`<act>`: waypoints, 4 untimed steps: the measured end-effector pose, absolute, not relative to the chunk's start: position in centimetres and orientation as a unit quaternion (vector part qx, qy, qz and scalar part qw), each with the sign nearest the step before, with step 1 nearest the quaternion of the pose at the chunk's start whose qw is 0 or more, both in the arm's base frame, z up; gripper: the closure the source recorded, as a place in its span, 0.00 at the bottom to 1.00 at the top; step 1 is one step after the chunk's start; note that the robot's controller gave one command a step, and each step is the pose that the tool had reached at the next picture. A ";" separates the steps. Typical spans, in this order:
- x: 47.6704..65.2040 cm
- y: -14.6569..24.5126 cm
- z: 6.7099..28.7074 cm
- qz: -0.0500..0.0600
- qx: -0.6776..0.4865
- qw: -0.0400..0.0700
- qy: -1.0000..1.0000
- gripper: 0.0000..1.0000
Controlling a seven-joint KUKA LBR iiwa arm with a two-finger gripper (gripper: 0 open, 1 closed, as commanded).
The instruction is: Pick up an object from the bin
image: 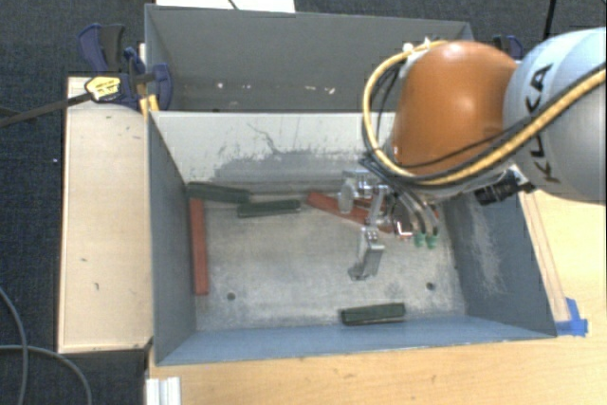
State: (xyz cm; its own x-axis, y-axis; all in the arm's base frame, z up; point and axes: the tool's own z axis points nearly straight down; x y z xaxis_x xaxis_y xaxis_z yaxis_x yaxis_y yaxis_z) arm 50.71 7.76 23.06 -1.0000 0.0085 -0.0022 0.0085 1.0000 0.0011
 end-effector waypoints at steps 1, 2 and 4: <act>50.7 7.8 23.1 0.001 0.004 0.001 1.000 0.00; 52.1 4.8 19.0 0.001 -0.009 0.006 1.000 0.00; 57.9 4.3 10.3 0.000 0.028 0.003 1.000 0.00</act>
Offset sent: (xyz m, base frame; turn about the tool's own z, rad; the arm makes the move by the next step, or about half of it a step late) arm 0.0304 -0.0814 -0.1115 -0.0410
